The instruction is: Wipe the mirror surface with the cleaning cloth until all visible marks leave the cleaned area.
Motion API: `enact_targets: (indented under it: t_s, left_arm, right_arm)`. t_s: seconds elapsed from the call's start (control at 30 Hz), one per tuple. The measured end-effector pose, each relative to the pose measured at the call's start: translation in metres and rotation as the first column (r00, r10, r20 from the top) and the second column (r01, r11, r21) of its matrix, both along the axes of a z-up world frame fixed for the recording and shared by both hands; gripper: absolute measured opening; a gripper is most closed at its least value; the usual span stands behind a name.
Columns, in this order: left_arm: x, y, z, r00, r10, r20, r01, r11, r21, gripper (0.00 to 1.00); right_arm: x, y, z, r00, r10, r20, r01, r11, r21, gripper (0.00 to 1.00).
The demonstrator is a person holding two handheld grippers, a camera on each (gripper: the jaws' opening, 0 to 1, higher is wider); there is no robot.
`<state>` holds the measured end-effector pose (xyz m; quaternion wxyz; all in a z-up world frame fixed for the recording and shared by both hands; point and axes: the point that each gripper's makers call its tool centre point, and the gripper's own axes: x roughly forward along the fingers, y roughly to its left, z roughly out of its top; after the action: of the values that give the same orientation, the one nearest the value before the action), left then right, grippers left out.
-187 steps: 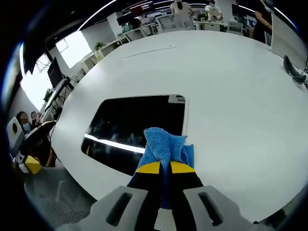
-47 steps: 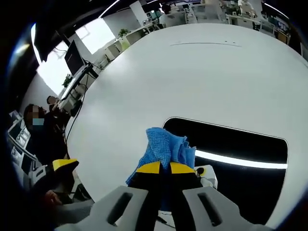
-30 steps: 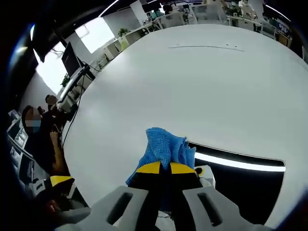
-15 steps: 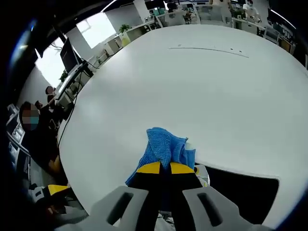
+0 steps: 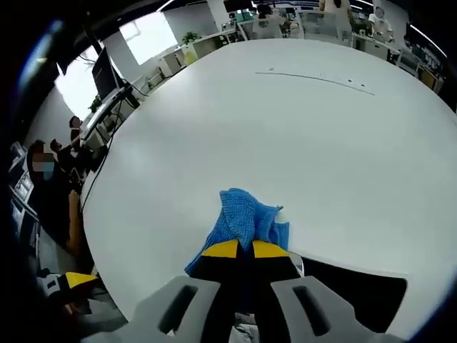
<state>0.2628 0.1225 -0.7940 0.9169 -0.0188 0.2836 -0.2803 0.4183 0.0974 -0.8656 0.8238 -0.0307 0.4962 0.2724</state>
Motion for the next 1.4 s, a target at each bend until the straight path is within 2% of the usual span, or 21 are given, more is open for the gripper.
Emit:
enact_targets:
  t_s: [0.43,1.17,1.4]
  left_arm:
    - [0.001,0.003,-0.001,1.0,0.006,-0.001,-0.006,1.0,-0.002,0.96]
    - [-0.002,0.003,-0.002,1.0,-0.002,0.003,0.002,1.0,0.009,0.95]
    - [-0.002,0.002,0.0,1.0,-0.004,0.007,0.004,1.0,0.009,0.96]
  right_arm:
    - [-0.003,-0.02,0.0,1.0,0.001,0.021,-0.001,1.0,-0.01,0.0]
    - [-0.006,-0.045,0.0,0.999,-0.048,0.015,0.048,0.999,-0.011,0.0]
    - [-0.007,-0.059,0.0,0.998,-0.06,0.013,0.06,0.998,-0.019,0.0]
